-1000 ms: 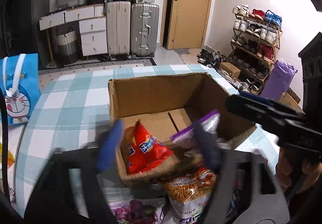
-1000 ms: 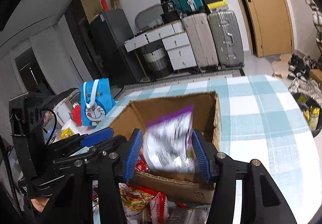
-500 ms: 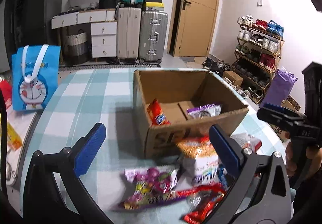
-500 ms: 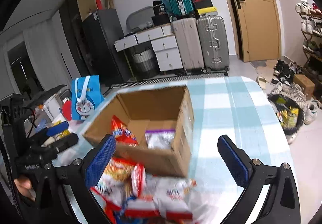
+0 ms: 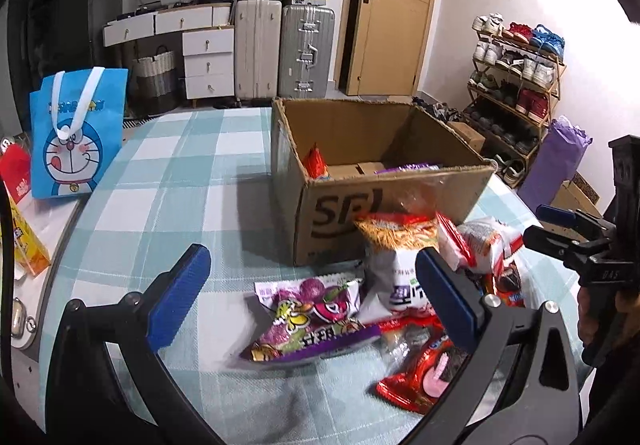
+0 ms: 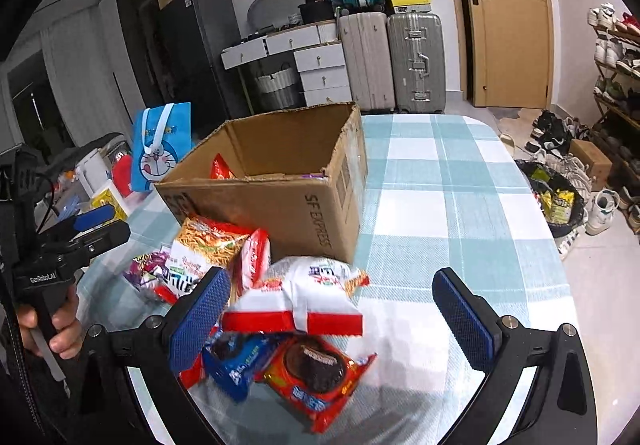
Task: Organize snacks
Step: 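Withdraw both grippers from the box back toward the snack pile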
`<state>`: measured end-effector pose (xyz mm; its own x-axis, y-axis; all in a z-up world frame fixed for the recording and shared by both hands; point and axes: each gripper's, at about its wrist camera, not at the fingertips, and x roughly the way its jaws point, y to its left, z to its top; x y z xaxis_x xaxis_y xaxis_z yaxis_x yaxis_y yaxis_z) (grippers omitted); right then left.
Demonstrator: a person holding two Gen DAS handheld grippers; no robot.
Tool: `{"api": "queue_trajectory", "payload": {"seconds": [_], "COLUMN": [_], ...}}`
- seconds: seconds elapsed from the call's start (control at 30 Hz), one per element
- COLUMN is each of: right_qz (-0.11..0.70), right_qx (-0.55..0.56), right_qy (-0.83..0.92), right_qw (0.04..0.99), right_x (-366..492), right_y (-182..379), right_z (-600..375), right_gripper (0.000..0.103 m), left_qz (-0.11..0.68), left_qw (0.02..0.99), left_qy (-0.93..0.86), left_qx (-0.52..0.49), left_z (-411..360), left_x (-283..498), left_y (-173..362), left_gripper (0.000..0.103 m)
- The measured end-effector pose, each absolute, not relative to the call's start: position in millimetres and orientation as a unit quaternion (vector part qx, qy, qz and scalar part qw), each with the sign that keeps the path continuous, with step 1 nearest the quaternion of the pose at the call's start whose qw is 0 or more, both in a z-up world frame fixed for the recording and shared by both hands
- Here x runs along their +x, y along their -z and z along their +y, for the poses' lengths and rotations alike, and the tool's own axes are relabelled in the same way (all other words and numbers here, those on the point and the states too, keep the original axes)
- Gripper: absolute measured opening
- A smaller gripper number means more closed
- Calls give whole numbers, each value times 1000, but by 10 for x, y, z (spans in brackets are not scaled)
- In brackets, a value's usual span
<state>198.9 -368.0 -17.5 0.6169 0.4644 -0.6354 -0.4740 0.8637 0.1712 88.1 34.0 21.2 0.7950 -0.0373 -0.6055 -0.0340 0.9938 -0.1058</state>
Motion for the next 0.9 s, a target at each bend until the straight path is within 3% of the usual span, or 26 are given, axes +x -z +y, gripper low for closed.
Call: {"api": "queue_trajectory", "payload": {"seconds": [0.9], "right_qz": [436], "right_qx": [-91], "right_qy": [-261], "right_qw": [856], "right_x": [2042], "right_y": [595], "right_z": [-3509], "right_gripper": [103], "left_qz": [375], "left_qw": [926], "left_qy": [2], "left_qx": [-35], "left_z": [211], "left_x": [932], "left_y": [115], "left_gripper": [102]}}
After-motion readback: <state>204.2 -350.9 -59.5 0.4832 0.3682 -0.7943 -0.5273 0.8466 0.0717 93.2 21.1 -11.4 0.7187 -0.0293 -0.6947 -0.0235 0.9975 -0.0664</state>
